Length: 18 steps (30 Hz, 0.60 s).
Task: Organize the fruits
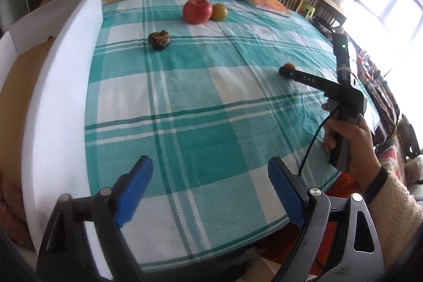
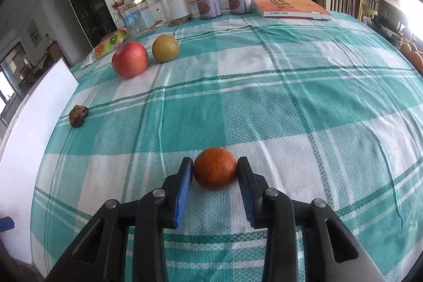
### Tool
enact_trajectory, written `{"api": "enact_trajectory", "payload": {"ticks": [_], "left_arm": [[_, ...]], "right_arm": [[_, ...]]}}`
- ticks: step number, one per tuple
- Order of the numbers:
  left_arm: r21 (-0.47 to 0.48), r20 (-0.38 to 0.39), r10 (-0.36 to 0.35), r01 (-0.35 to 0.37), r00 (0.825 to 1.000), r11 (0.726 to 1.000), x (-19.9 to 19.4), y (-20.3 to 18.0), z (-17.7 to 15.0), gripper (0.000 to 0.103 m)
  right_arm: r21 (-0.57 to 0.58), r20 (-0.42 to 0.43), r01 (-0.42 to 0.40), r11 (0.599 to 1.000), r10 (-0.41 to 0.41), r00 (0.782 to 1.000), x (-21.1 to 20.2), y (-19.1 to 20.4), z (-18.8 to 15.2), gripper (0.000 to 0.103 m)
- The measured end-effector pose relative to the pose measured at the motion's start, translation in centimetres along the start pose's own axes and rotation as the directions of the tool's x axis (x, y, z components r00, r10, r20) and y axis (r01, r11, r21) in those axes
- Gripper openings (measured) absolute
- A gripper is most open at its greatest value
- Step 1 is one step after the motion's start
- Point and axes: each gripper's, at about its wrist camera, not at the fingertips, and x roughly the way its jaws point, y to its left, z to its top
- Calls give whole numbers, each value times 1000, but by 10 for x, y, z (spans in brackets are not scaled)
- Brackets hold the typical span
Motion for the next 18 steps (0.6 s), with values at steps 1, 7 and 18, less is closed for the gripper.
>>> {"api": "enact_trajectory", "payload": {"ticks": [1,7,18], "left_arm": [[0,-7,7,-7,1000,1000,4,-1,1,90],[-130,38,-56,60,998,990,25,5,48,90],[27,117,122,-126,986,992,136,-8,212,93]], "right_arm": [[12,-8,-9,1000,9,1000,-2,-1,-1,53],[30,58,-3,1000,2,998,-22,-1,-5,82],[53,44,-60,997,58,997,-20,-5,-6,82]]}}
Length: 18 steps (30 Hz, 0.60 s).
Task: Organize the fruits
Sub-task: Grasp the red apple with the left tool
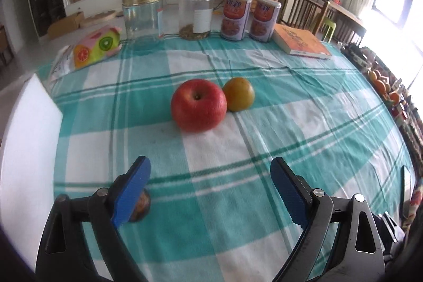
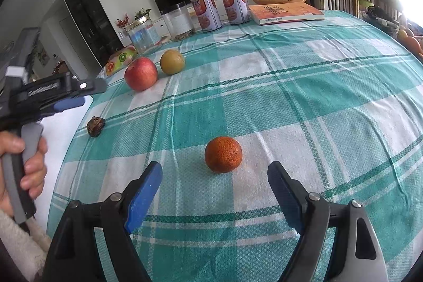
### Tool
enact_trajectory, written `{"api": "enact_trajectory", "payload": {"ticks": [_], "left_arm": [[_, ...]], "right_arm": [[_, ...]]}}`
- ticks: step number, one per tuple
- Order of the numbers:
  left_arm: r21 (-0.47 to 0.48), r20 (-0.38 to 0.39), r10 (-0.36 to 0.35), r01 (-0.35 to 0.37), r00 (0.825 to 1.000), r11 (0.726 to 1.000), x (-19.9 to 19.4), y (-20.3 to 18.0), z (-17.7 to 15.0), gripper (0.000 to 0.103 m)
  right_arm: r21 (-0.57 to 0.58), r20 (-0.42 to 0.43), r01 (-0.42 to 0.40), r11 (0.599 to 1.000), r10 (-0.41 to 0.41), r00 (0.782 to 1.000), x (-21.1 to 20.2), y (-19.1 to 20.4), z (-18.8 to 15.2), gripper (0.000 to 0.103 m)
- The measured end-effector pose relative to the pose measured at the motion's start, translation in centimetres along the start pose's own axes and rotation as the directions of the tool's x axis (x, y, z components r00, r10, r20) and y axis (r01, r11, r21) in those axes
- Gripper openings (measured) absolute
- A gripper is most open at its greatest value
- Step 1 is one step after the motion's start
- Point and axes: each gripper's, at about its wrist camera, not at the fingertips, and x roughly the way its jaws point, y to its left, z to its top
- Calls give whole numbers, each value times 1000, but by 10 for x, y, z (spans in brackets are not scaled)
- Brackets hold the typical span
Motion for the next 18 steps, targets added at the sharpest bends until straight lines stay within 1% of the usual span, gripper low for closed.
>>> {"api": "enact_trajectory", "payload": {"ticks": [3,5,8,11,12,13,14,18], "left_arm": [[3,-9,40,-40,999,999,32,2,20,93],[-23,-10,60,-60,998,998,46,6,28,93],[-33,-14,80,-81,997,996,62,8,34,93],[-5,-30,100,-100,995,995,76,4,36,93],[0,-18,112,-112,994,994,77,4,36,87],[2,2,108,-108,994,994,76,5,36,72],[3,10,94,-94,996,996,76,6,37,72],[8,10,125,-125,992,992,66,4,32,71]], "right_arm": [[11,-7,-19,1000,19,1000,2,-2,0,82],[19,-11,-26,999,26,1000,3,-3,1,82],[35,-13,-38,999,38,999,4,-6,1,82],[50,-12,-46,998,47,999,4,-9,2,82],[55,-11,-48,997,49,999,3,-10,2,82],[59,-10,-50,997,51,999,3,-11,3,82],[63,-9,-52,997,53,999,3,-12,3,82],[74,-4,-47,996,48,999,4,-15,4,82]]}}
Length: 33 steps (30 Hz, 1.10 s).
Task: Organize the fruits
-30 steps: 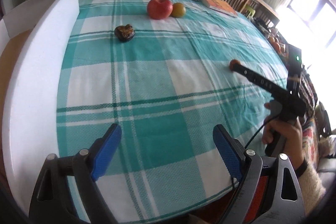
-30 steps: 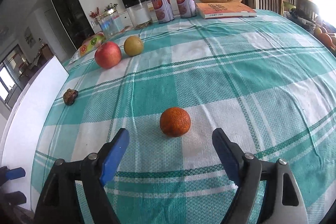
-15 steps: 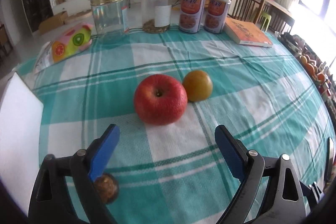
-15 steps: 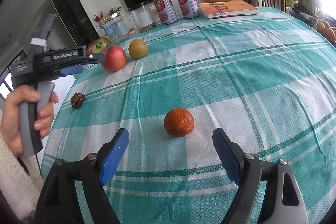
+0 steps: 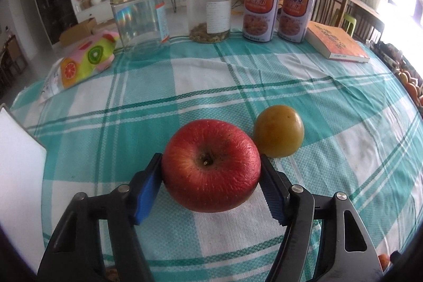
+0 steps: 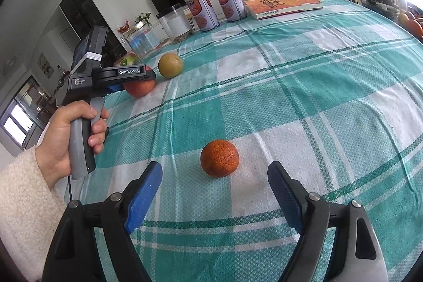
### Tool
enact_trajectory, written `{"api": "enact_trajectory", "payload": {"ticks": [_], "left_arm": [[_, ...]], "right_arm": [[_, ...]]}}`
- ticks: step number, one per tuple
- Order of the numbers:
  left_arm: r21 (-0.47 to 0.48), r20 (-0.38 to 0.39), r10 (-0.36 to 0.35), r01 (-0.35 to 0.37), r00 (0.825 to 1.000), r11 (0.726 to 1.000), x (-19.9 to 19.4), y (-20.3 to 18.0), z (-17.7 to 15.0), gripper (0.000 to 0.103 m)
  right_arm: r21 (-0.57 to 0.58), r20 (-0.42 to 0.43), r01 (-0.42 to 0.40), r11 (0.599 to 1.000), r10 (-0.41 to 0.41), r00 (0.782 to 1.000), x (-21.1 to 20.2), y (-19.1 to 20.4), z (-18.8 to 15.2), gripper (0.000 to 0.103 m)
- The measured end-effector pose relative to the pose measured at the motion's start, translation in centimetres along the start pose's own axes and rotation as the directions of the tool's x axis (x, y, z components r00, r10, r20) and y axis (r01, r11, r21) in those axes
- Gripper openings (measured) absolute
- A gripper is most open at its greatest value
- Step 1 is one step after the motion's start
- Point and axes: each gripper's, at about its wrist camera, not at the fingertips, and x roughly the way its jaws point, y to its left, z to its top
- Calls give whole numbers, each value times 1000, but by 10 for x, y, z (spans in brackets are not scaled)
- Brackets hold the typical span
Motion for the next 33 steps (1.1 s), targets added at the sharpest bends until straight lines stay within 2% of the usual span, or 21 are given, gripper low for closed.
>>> {"api": "enact_trajectory", "payload": {"ticks": [3,6,8,14,18,21,23,25,26,29,31,33], "left_arm": [[-26,-8,-30,30,1000,999,-28,-1,-11,71],[-40,-23,-93,92,995,995,-70,-4,-35,71],[-20,-45,-131,130,990,991,-94,-8,-60,71],[16,-112,-182,185,977,983,-140,-18,-142,72],[29,-97,-152,155,984,987,-144,-21,-182,72],[31,-33,-137,138,990,990,-145,-17,-193,73],[44,-1,-109,109,994,993,-146,-18,-195,79],[49,28,-70,69,997,996,-146,-17,-198,94],[46,40,-61,59,997,997,-145,-15,-200,96],[19,38,-96,95,995,995,-140,-7,-208,99],[14,2,-80,80,997,997,-130,-4,-215,99],[19,1,-75,75,997,997,-130,-5,-215,99]], "right_arm": [[15,17,-6,1000,5,1000,-3,-3,2,82],[29,42,-16,999,15,999,-10,-6,2,82],[41,51,-22,999,20,998,-14,-9,2,82],[64,69,-22,998,17,997,-22,-11,-1,82],[57,70,1,998,-5,998,-25,-6,-6,82],[51,71,25,998,-29,997,-30,-1,-12,82],[42,81,41,998,-45,996,-37,3,-17,82],[33,92,52,998,-55,994,-43,8,-22,82],[27,97,58,998,-61,993,-45,10,-23,82],[10,106,80,997,-80,991,-48,14,-25,85],[8,101,91,996,-91,991,-47,15,-25,85],[15,88,96,995,-97,991,-44,13,-25,85]]}}
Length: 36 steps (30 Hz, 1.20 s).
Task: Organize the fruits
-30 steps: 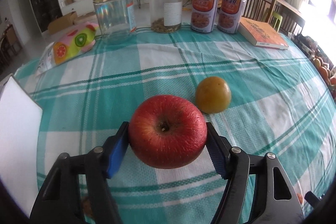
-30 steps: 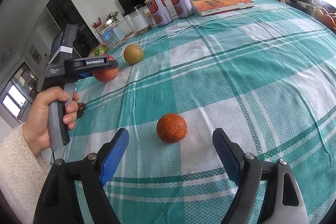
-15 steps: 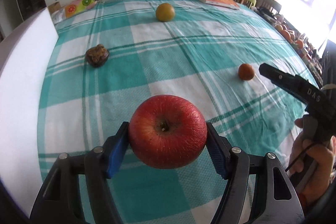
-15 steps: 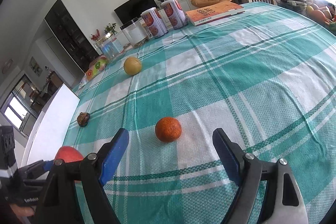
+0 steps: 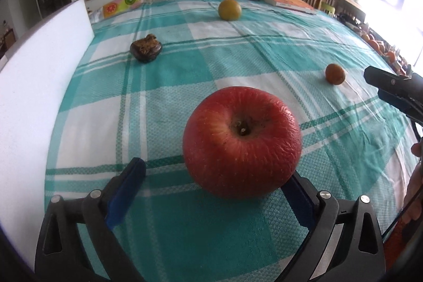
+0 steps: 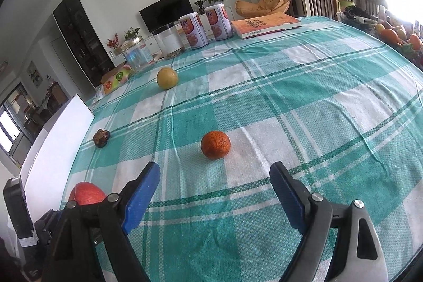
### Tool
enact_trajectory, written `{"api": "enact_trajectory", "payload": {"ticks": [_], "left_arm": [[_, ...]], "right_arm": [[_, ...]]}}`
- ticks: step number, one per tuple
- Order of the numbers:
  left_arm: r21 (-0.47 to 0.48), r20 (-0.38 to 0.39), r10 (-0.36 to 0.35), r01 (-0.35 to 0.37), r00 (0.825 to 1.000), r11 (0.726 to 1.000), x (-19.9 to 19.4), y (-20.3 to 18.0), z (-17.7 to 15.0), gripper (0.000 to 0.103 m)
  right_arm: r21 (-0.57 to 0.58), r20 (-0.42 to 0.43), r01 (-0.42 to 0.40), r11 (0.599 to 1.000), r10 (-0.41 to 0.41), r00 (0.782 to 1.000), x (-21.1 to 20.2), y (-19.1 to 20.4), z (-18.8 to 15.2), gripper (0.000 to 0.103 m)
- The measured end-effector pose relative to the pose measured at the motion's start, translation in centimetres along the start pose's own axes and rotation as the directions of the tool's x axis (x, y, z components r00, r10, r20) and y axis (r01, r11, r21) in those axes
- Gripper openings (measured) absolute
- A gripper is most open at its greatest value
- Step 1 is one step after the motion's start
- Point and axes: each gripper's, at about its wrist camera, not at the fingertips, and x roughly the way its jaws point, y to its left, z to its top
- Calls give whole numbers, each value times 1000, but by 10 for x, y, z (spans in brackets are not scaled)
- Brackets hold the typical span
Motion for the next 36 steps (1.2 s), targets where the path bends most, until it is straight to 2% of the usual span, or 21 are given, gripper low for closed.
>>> {"api": "enact_trajectory", "payload": {"ticks": [13,15,17,18,20,22,24,26,30,32,33,34,36], "left_arm": [[3,-11,4,-4,1000,1000,3,0,-1,101],[-22,8,-57,57,998,998,-1,5,-2,100],[-61,47,-156,159,987,985,-8,15,-4,100],[-70,59,-174,178,983,981,-10,17,-4,100],[-59,65,-176,180,982,982,-12,16,-4,99],[-22,64,-165,167,984,986,-12,8,-1,99],[19,68,-124,123,990,992,-11,-1,3,99],[25,74,-80,79,994,997,-8,-3,9,99],[-9,59,-59,60,997,998,0,0,15,96],[-2,57,-82,83,995,997,-1,-1,16,87],[10,58,-96,96,994,995,-2,-3,16,78],[28,59,-104,102,993,994,-3,-6,16,72],[57,59,-79,76,995,996,-4,-12,16,72]], "right_arm": [[96,-4,-16,995,16,1000,0,-19,1,85],[138,10,-30,990,29,1000,-3,-27,2,85],[201,20,-51,978,48,999,-4,-40,1,85],[236,22,-62,970,59,998,-4,-46,1,85],[300,22,-78,951,75,997,-2,-58,1,85],[317,14,-70,946,69,998,-1,-62,1,85],[268,4,-55,962,56,998,1,-52,3,85],[163,-16,-22,986,25,1000,8,-32,6,85],[-35,-87,42,999,-45,995,37,1,9,85],[-79,-91,48,996,-56,994,47,8,11,84],[-87,-96,51,995,-60,994,52,10,12,82],[-85,-110,47,995,-57,992,58,11,13,74],[-92,-105,45,995,-55,993,61,11,15,62]]}}
